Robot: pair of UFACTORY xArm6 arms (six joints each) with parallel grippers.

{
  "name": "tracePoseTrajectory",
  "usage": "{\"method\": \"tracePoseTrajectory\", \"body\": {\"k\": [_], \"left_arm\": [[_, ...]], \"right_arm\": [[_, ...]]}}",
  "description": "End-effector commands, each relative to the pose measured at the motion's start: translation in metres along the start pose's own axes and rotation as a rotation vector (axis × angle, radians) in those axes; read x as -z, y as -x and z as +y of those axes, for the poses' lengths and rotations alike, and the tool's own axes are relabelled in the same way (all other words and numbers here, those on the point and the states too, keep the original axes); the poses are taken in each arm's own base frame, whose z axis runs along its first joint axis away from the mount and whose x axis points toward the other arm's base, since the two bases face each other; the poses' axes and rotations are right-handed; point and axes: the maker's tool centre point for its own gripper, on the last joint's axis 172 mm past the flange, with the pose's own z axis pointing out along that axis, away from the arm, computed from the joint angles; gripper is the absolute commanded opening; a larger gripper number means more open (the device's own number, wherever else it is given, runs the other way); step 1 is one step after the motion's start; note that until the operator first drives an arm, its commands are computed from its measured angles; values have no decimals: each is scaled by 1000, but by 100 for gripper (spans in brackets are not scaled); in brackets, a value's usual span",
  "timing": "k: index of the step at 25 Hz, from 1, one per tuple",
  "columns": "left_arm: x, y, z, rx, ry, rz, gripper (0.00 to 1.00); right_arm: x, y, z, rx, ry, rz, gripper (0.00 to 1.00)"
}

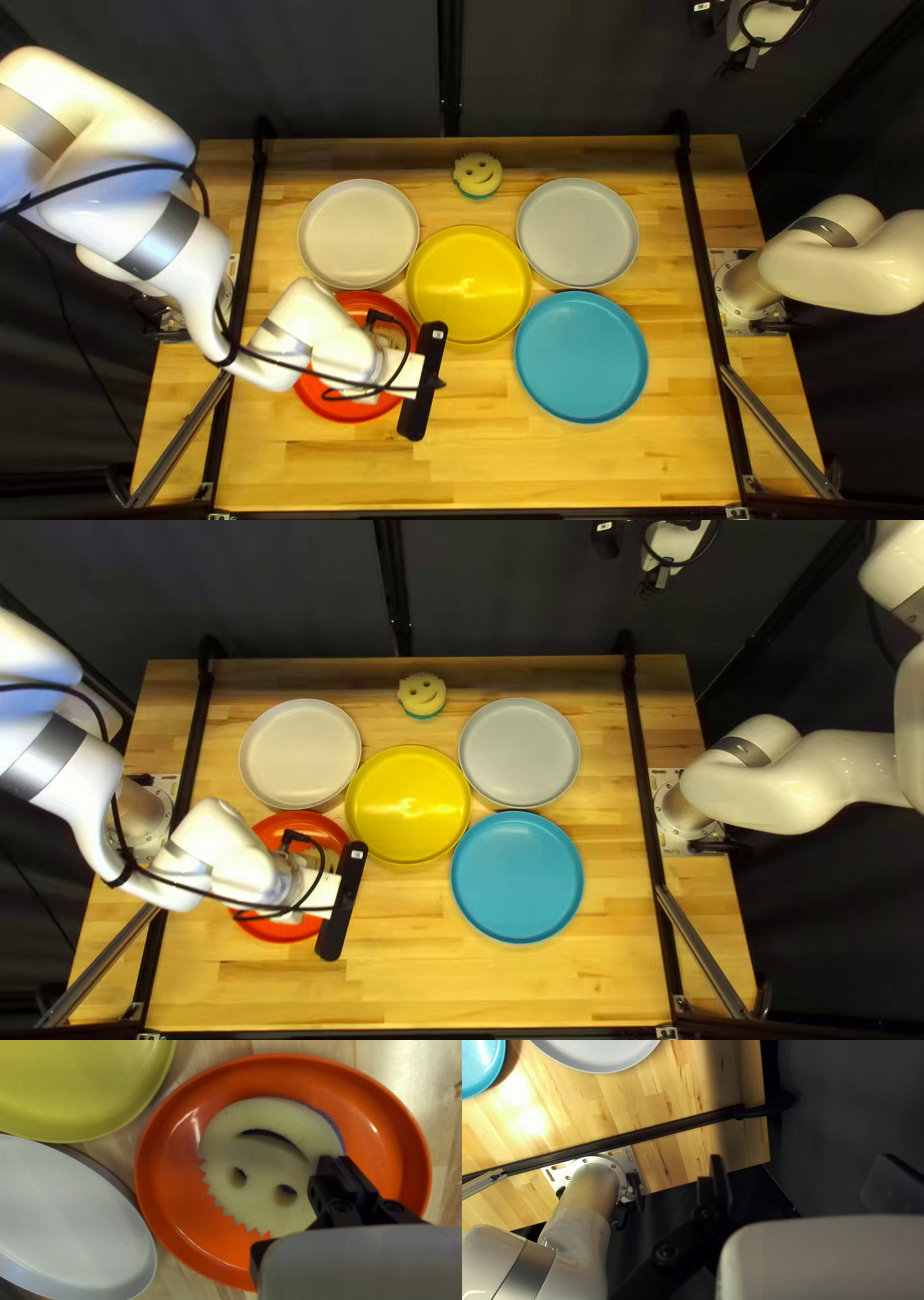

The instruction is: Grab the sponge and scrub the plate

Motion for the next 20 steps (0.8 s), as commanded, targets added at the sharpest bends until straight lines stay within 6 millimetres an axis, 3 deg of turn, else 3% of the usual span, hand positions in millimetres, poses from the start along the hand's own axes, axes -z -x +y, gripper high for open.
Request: {"method": "tracePoseTrajectory", "body": {"k": [1, 14, 20], "left_arm": [[-4, 3, -4, 0, 21, 14, 0], [-4, 4, 55, 1, 121, 42, 0], [10, 0, 92, 4, 150, 41, 0]], "right_arm": [[0, 0, 0, 0, 0, 0, 100], [0, 0, 0, 0, 0, 0, 100], [0, 0, 0, 0, 0, 0, 100]]}}
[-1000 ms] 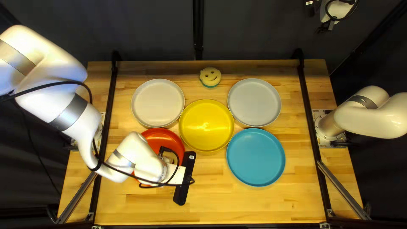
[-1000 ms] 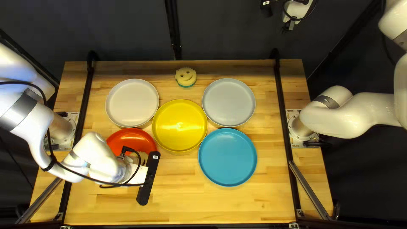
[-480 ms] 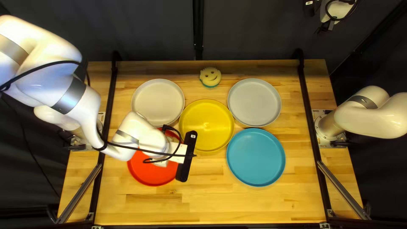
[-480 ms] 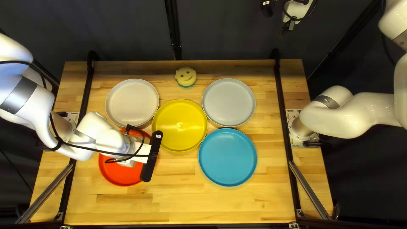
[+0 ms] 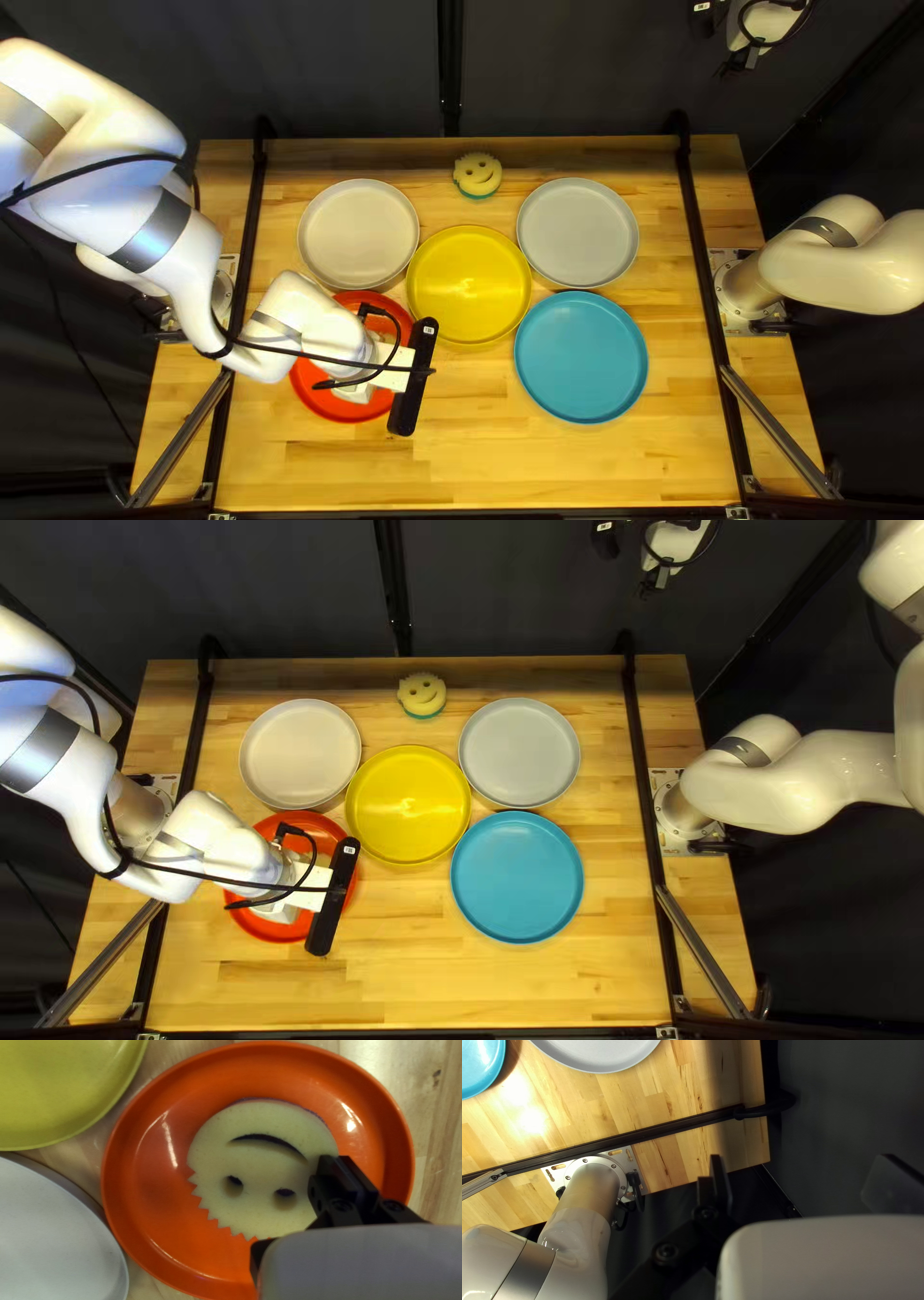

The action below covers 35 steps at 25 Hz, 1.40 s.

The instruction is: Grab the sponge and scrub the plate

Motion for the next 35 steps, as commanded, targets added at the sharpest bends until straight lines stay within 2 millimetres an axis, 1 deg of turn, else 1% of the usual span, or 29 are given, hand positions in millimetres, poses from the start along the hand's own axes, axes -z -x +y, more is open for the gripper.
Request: {"method": "tracePoseTrajectory", "body": {"k": [1, 4, 7, 9, 10, 14, 15, 18, 21, 23, 25, 27, 29, 35], "left_arm": [[5, -2, 23, 7, 14, -5, 0], [4, 3, 27, 13, 17, -10, 0], [1, 11, 20, 20, 20, -18, 0], [-1, 17, 10, 29, 22, -21, 0], [-3, 20, 2, 35, 23, -21, 0], [-8, 27, -20, 51, 29, -18, 0], [-9, 29, -29, 56, 30, -17, 0], [-11, 34, -47, 66, 34, -14, 0], [-9, 37, -58, 72, 35, -12, 0], [-9, 40, -62, 75, 37, -13, 0], [-10, 44, -62, 76, 39, -12, 0], [-11, 45, -58, 76, 43, -11, 0], [-13, 46, -48, 74, 56, -8, 0], [-13, 34, -11, 65, 94, -4, 0]], "right_arm": [[0, 0, 0, 0, 0, 0, 100], [0, 0, 0, 0, 0, 0, 100], [0, 0, 0, 0, 0, 0, 100], [0, 0, 0, 0, 0, 0, 100], [0, 0, 0, 0, 0, 0, 100], [0, 0, 0, 0, 0, 0, 100], [0, 0, 0, 0, 0, 0, 100], [0, 0, 0, 0, 0, 0, 100], [0, 0, 0, 0, 0, 0, 100], [0, 0, 0, 0, 0, 0, 100], [0, 0, 0, 0, 0, 0, 100], [0, 0, 0, 0, 0, 0, 100], [0, 0, 0, 0, 0, 0, 100], [0, 0, 0, 0, 0, 0, 100]]}}
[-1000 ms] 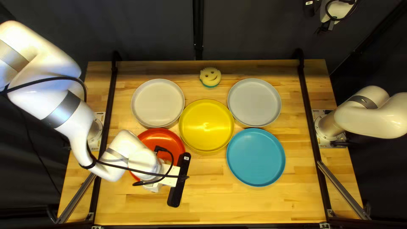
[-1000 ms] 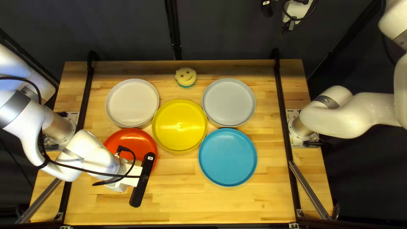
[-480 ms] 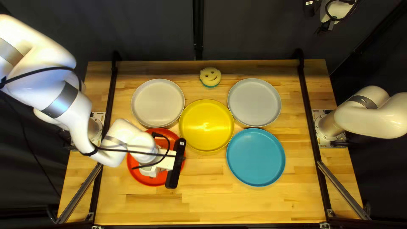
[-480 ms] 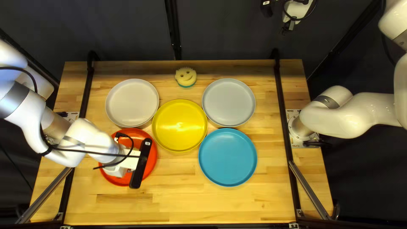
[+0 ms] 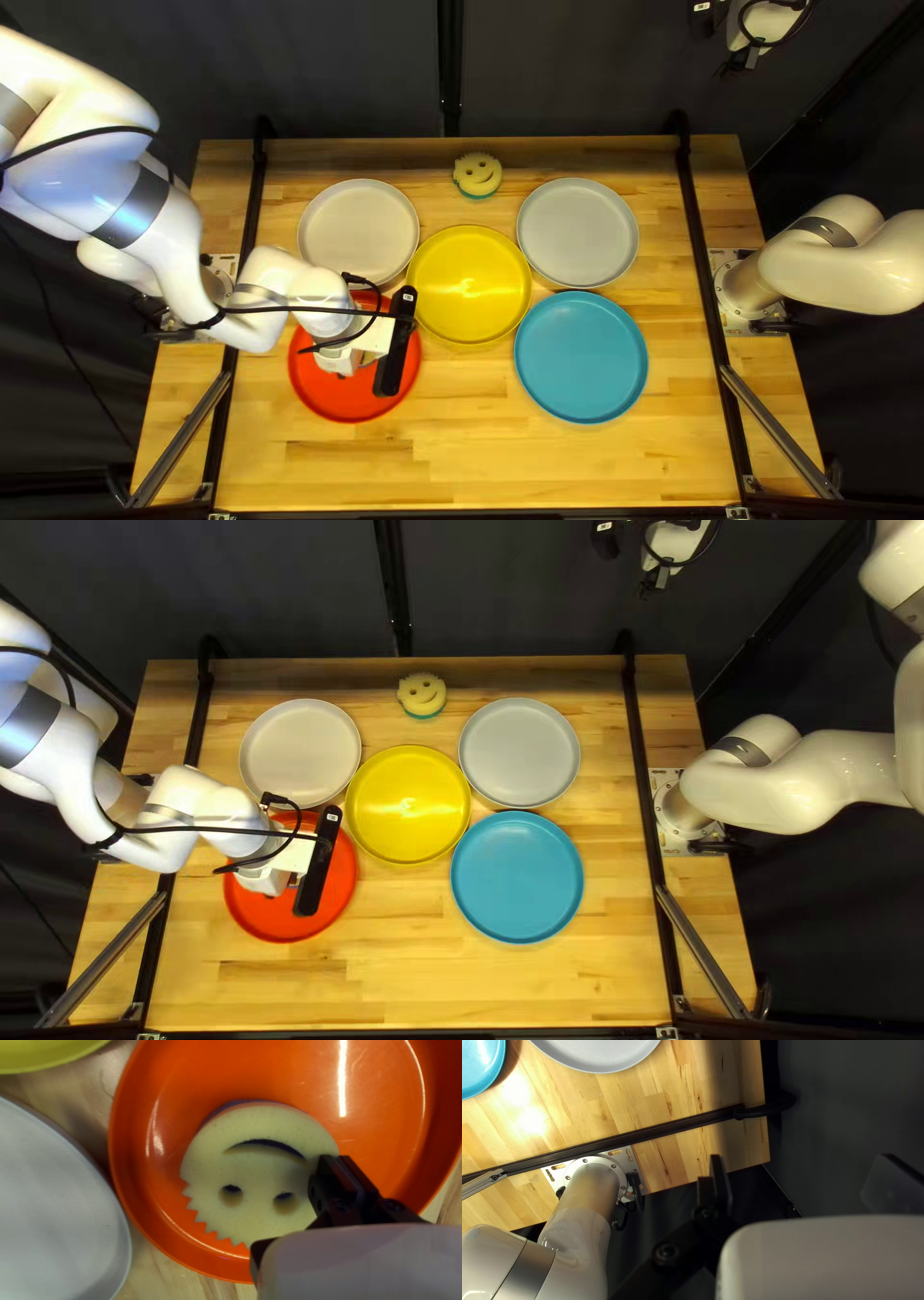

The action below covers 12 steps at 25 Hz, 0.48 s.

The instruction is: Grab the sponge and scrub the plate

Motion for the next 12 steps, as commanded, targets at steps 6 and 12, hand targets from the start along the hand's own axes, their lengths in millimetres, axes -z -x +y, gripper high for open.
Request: {"method": "tracePoseTrajectory", "body": {"k": [6, 12], "left_arm": [[7, -6, 57, -3, 31, -3, 0], [3, 10, 63, 5, 43, -13, 0]], "right_arm": [[0, 0, 0, 0, 0, 0, 100], [0, 0, 0, 0, 0, 0, 100]]}}
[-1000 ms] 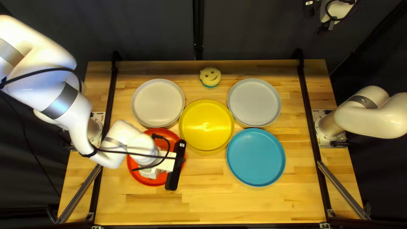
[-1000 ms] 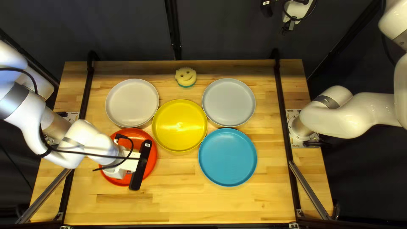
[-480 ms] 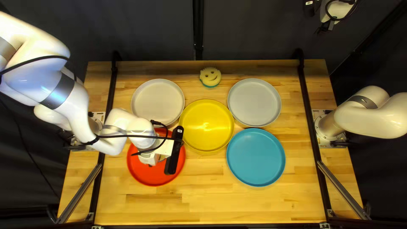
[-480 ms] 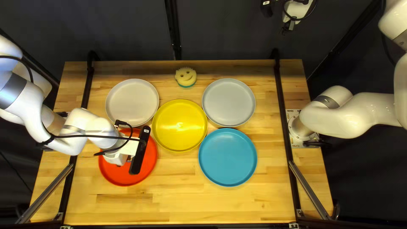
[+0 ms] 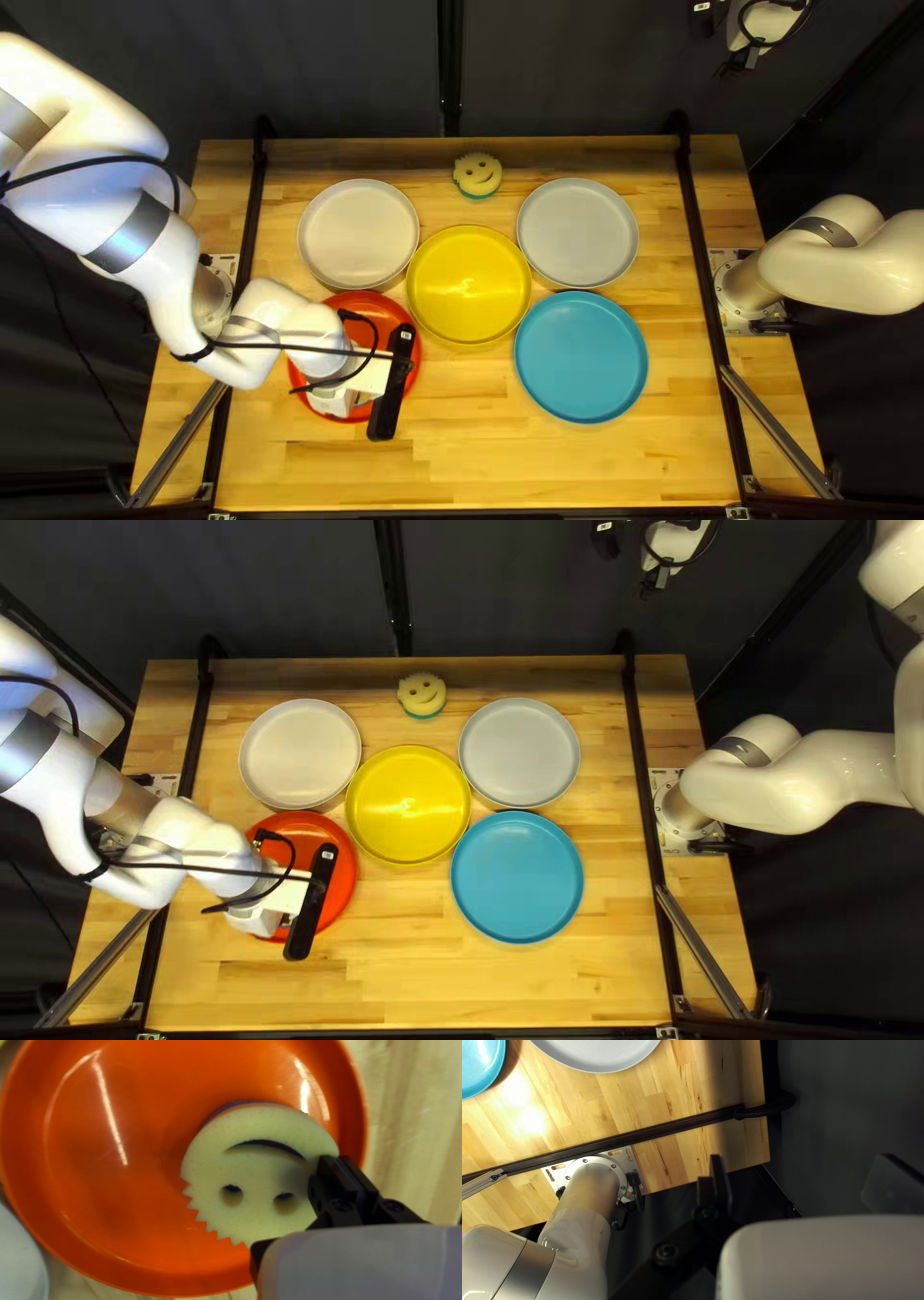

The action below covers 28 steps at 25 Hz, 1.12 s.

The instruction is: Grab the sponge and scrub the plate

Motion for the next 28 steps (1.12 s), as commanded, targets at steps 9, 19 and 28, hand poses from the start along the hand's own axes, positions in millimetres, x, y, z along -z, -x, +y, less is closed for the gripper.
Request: {"method": "tracePoseTrajectory", "body": {"k": [9, 19, 28], "left_arm": [[-7, 34, -39, 42, 16, -6, 0], [-8, 51, -84, 74, 18, 5, 0], [-10, 28, -54, 56, 17, 12, 0]], "right_arm": [[0, 0, 0, 0, 0, 0, 100], [0, 0, 0, 0, 0, 0, 100], [0, 0, 0, 0, 0, 0, 100]]}}
